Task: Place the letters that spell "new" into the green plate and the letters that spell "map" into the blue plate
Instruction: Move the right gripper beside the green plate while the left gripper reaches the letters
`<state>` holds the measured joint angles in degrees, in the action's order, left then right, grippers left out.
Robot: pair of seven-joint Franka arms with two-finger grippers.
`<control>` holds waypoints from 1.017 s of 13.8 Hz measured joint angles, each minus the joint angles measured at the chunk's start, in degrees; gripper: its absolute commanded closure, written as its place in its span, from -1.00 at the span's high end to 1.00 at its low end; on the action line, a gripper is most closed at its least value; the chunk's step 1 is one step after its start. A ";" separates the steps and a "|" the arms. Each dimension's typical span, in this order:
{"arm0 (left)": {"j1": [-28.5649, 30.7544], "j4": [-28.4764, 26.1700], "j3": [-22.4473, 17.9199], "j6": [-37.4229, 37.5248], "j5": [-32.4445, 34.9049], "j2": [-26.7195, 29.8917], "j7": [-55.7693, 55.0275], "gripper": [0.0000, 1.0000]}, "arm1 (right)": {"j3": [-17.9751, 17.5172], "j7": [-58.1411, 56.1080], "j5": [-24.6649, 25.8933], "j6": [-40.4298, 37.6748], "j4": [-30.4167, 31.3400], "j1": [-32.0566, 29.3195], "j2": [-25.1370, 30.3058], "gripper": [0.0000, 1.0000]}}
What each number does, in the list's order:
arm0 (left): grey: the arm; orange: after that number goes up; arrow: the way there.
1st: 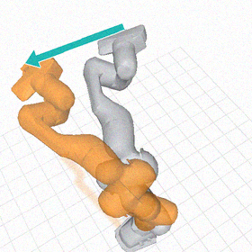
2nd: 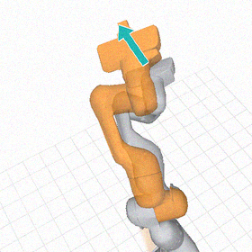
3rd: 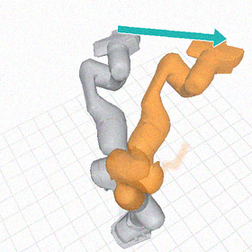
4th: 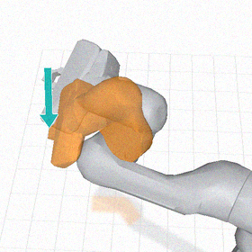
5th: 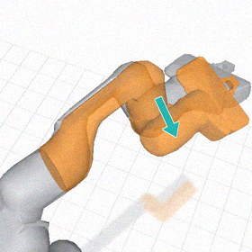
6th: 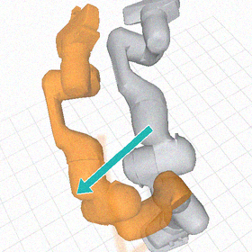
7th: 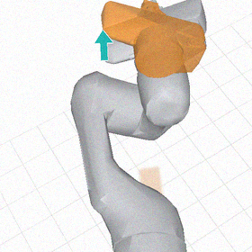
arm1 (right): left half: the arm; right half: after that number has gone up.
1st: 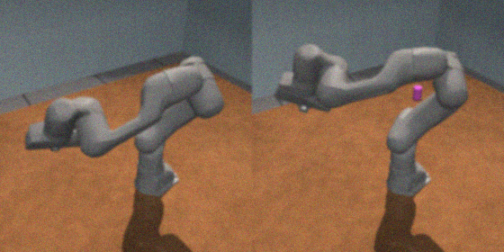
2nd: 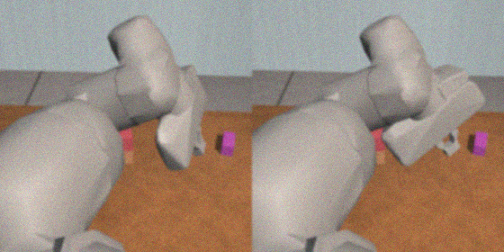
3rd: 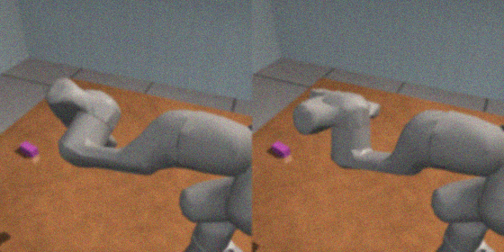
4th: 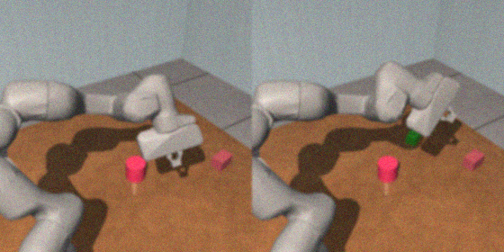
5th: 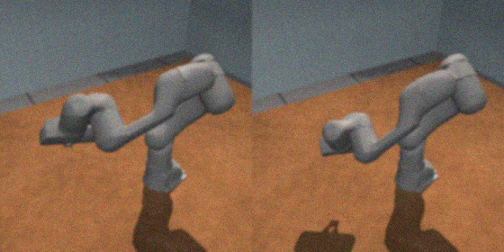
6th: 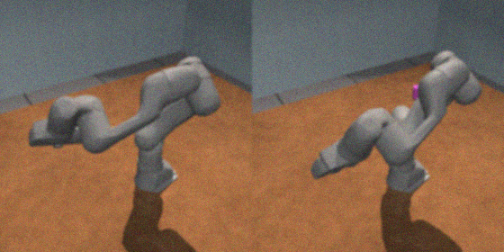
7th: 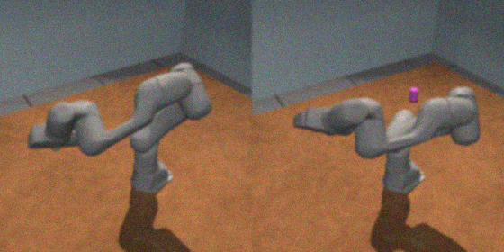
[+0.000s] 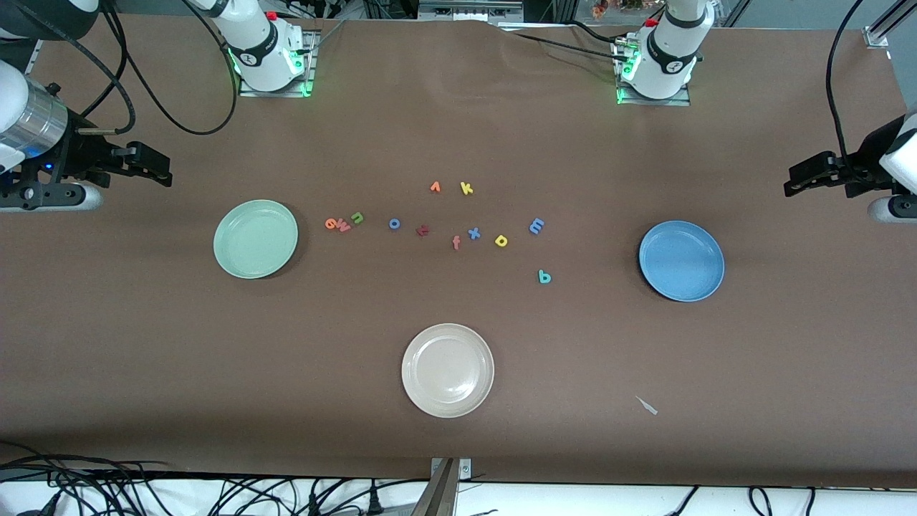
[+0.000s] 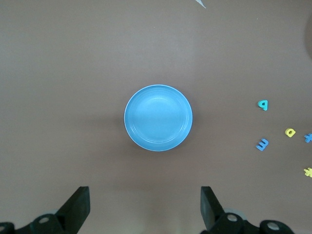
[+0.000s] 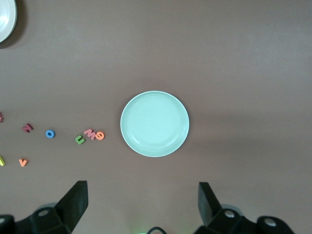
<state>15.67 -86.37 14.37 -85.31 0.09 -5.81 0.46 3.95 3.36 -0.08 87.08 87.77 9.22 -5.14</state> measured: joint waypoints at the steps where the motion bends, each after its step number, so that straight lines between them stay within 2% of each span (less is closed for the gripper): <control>1: 0.00 0.00 0.00 0.00 0.00 0.00 0.00 1.00 | -0.05 0.00 0.24 0.02 0.00 0.01 -0.10 1.00; 5: 0.00 0.00 0.01 0.00 0.00 0.00 0.00 1.00 | -0.41 0.00 5.15 0.08 0.00 1.71 -0.29 1.00; 9: -0.02 0.00 0.11 0.03 0.00 0.00 0.00 1.00 | -0.40 -0.14 5.81 0.43 -0.21 2.15 -1.11 1.00; 12: -0.02 0.00 0.11 0.08 0.00 0.00 0.00 1.00 | -0.08 -0.20 0.61 2.88 -0.65 1.59 -3.26 1.00; 14: -0.02 0.00 0.11 0.10 0.00 0.00 0.00 1.00 | -0.05 1.68 -1.08 5.72 0.06 1.07 -4.08 1.00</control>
<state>15.65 -86.38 14.48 -85.21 0.09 -5.81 0.47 3.90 5.04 -1.16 92.80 87.83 10.29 -9.22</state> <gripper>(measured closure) 0.000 0.000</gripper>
